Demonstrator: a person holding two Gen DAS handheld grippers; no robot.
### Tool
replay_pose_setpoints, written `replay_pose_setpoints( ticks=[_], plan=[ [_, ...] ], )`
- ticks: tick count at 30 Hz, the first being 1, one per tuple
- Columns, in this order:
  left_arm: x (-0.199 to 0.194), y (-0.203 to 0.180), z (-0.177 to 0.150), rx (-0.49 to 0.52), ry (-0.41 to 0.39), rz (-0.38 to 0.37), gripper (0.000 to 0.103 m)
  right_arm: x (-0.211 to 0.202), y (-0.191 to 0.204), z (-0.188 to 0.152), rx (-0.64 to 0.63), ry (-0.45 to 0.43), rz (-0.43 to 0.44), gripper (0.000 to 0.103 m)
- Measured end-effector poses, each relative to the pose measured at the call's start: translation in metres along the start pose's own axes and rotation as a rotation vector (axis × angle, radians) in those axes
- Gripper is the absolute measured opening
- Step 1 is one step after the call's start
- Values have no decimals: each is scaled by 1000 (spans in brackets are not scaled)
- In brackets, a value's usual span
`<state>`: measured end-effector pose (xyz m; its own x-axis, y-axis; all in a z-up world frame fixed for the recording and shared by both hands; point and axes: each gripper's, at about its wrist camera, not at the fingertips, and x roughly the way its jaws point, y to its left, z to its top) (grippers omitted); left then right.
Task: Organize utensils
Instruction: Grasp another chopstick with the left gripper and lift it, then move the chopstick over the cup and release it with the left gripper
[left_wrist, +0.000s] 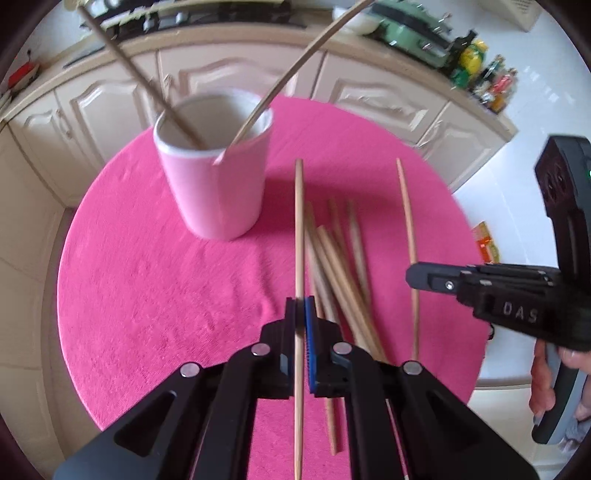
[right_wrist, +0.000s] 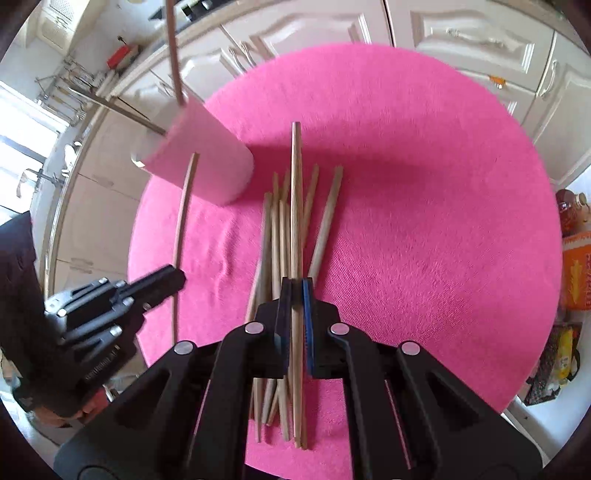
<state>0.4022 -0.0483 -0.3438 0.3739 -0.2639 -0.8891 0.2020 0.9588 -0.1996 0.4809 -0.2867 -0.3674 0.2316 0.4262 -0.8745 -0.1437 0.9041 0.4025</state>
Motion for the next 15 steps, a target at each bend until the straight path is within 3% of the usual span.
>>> replay_pose_setpoints(
  ticks=[6,9,15],
  plan=[
    [-33,-20,6,41,-126,-71,5,-28,15,2,1,-84,48,6],
    [-59,-21,13,29,-235,-105,5,-48,22,8,-12,-143,67,6],
    [-88,-15,48,-30,-438,-84,5,-77,43,29,-55,-247,106,6]
  ],
)
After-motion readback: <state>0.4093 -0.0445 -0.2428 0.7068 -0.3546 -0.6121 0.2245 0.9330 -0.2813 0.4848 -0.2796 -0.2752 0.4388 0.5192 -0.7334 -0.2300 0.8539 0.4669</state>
